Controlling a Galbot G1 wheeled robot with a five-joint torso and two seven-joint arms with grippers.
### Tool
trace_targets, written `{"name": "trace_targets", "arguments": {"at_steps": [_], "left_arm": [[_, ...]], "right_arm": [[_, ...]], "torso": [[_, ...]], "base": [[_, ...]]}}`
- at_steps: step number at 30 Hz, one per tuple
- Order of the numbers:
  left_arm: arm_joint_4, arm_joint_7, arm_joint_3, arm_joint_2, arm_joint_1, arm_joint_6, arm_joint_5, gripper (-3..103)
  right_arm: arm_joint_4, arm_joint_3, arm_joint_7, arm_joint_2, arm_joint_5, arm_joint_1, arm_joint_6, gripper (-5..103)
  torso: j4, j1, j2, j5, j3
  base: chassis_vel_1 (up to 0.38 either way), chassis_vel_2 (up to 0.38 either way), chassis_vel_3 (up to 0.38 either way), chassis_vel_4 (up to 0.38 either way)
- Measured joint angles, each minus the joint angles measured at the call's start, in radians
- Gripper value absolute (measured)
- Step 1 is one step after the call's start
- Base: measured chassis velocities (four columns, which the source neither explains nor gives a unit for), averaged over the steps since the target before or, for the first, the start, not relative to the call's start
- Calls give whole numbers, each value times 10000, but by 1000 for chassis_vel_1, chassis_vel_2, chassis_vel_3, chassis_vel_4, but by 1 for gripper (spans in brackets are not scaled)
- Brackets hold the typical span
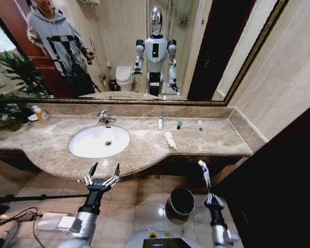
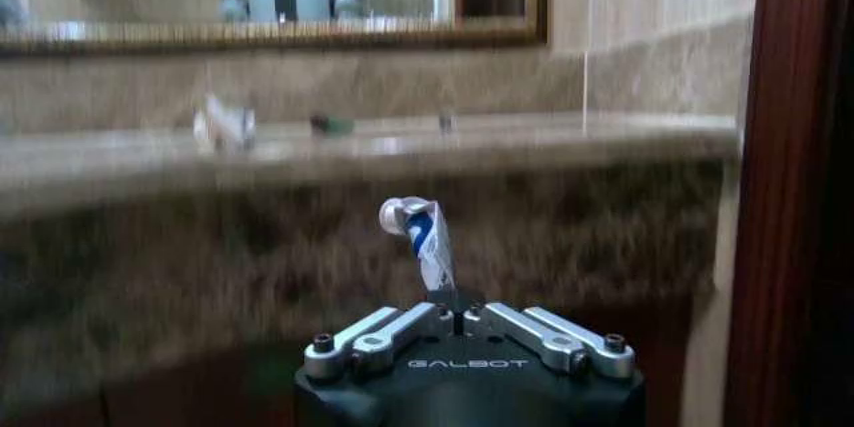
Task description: Pick up the trash from the sink and place it in the trash bin.
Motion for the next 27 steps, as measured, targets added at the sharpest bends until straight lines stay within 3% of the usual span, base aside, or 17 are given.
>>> {"name": "trace_targets", "arguments": {"at_steps": [5, 7, 8, 11, 12, 14, 16, 20, 27], "left_arm": [[0, 0, 0, 0, 0, 0, 0, 100], [0, 0, 0, 0, 0, 0, -1, 100], [0, 0, 0, 0, 0, 0, -1, 100], [0, 0, 0, 0, 0, 0, 0, 100], [0, 0, 0, 0, 0, 0, 0, 100], [0, -1, 0, 0, 0, 0, -1, 100], [0, -1, 0, 0, 0, 0, 0, 100], [0, -1, 0, 0, 0, 0, -1, 100], [0, 0, 0, 0, 0, 0, -1, 100]], "right_arm": [[-799, -181, 274, 73, -606, 400, -479, 0], [-1528, -278, 348, 106, -1184, 885, -1229, 0], [-1528, -278, 348, 106, -1184, 885, -1229, 0], [-2506, -368, -510, -11, -1361, 1497, -2578, 0], [-2506, -368, -510, -11, -1361, 1497, -2578, 0], [-3418, -395, -1126, -70, -1364, 2112, -3413, 0], [-3616, -425, -1221, -99, -1347, 2278, -3703, 0], [-4839, -629, -1587, -176, -1474, 3468, -5114, 0], [-6929, -823, -1760, -195, -1956, 5222, -6057, 0]], "torso": [[1, 0, 0, -1, 0], [2, 0, -1, -1, 1], [2, 0, -1, -1, 1], [1, 1, -1, -2, 1], [1, 1, -1, -2, 1], [3, 1, -1, 4, 1], [2, 1, -1, 3, 1], [2, 1, -1, -1, 1], [2, 2, -1, -2, 2]], "base": [[0, 0, 0, 0], [0, 0, 0, 0], [0, 0, 0, 0], [0, 0, 0, 0], [0, 0, 0, 0], [0, 0, 0, 0], [0, 0, 0, 0], [0, 0, 0, 0], [0, 0, 0, 0]]}}
